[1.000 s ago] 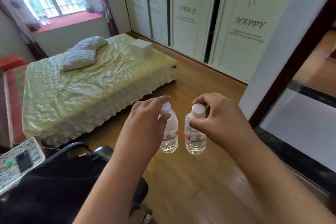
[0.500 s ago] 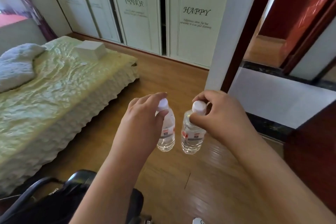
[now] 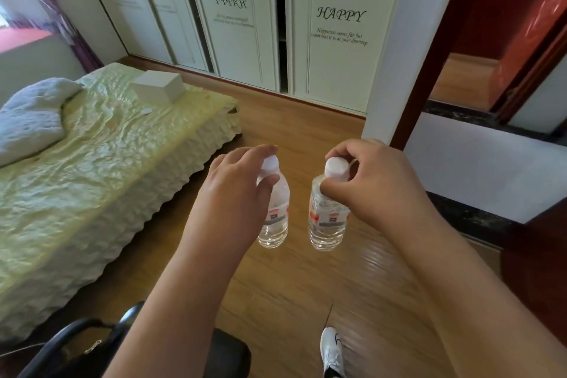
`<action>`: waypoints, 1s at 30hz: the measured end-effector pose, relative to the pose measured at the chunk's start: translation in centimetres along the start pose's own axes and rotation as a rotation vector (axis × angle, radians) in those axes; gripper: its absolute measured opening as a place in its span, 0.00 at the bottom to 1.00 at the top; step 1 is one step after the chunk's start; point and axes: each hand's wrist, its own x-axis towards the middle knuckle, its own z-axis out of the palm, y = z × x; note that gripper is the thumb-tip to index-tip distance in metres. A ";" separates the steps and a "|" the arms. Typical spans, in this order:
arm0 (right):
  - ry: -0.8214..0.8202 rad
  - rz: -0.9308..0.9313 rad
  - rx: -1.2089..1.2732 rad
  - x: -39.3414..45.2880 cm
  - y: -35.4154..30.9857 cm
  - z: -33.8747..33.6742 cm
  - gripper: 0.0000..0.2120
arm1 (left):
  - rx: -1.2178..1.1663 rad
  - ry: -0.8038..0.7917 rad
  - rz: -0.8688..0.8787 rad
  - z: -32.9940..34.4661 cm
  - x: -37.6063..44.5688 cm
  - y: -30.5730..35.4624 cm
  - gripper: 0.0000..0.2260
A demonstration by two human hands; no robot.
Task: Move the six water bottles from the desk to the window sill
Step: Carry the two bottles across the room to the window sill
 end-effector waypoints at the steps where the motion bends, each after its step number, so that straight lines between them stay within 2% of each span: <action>1: -0.009 -0.008 0.007 1.0 0.2 0.1 0.14 | 0.008 0.004 -0.011 0.2 0.9 0.0 0.18; 18: -0.106 -0.193 0.053 16.8 3.3 -0.4 0.15 | -0.027 0.092 -0.123 4.3 13.6 1.8 0.19; 24: -0.134 -0.191 0.046 20.6 3.5 0.6 0.15 | -0.029 0.091 -0.139 5.1 16.8 0.5 0.19; 30: -0.146 -0.129 0.033 24.2 3.0 3.3 0.16 | 0.002 0.070 -0.109 6.0 20.7 -3.5 0.19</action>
